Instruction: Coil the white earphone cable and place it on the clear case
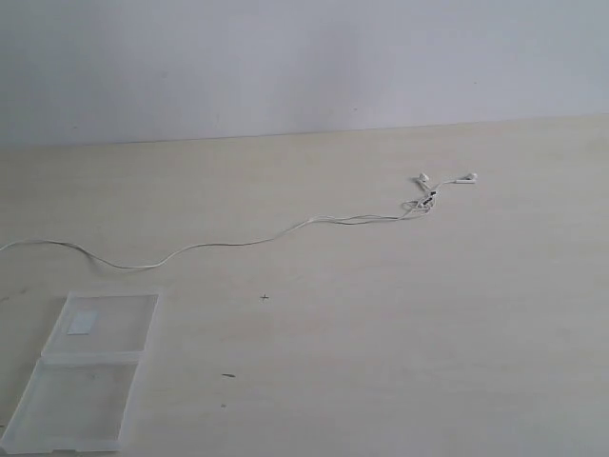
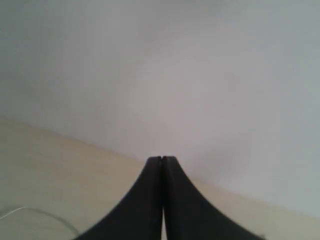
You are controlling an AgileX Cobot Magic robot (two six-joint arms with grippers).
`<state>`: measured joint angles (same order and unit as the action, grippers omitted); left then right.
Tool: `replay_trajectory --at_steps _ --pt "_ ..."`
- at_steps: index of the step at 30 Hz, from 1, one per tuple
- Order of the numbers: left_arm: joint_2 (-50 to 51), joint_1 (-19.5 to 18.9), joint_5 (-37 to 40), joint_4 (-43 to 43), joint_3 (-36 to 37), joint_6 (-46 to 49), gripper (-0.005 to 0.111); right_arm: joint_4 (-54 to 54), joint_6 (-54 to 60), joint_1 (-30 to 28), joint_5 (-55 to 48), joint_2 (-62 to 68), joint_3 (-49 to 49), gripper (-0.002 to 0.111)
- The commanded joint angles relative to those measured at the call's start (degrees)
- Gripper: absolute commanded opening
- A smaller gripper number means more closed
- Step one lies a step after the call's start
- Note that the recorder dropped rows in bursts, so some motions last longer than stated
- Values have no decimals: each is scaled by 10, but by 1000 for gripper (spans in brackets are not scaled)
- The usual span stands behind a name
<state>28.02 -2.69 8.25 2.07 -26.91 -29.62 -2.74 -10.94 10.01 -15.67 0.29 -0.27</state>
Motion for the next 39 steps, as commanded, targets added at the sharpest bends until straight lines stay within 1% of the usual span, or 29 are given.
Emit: replay_trajectory --at_steps 1,2,3,4,6,8,10,15,18,21,24,27,31,33,34,35,39 --pt "211 31 136 -43 -141 200 0 -1 4 -3 5 -3 3 0" --pt "272 39 163 -76 -177 268 0 -1 4 -3 5 -3 3 0" --pt "341 43 212 -113 -231 365 0 -1 4 -3 5 -3 3 0" --pt "401 43 267 -158 -284 444 0 -1 4 -3 5 -3 3 0" --pt "512 43 373 -197 -390 580 0 -1 4 -3 5 -3 3 0" --pt "574 43 417 -203 -444 615 0 -1 4 -3 5 -3 3 0" --pt "634 43 437 -218 -487 636 0 -1 4 -3 5 -3 3 0" --pt "745 43 448 -225 -568 720 0 -1 4 -3 5 -3 3 0" --pt "799 43 451 -220 -600 722 0 -1 4 -3 5 -3 3 0" --pt "846 43 466 -219 -626 701 0 -1 4 -3 5 -3 3 0" --pt "882 43 490 -219 -633 698 5 -1 4 -3 5 -3 3 0" --pt "909 43 505 -214 -633 698 17 -1 4 -3 5 -3 3 0" --pt "930 46 513 -213 -633 700 44 -1 4 -3 5 -3 3 0" --pt "935 51 506 -213 -633 711 56 -1 4 -3 5 -3 3 0" --pt "938 54 499 -213 -633 717 60 -1 4 -3 5 -3 3 0" --pt "939 57 494 -213 -633 717 61 -1 4 -3 5 -3 3 0" --pt "944 68 457 -207 -633 719 62 -1 4 -3 5 -3 3 0"
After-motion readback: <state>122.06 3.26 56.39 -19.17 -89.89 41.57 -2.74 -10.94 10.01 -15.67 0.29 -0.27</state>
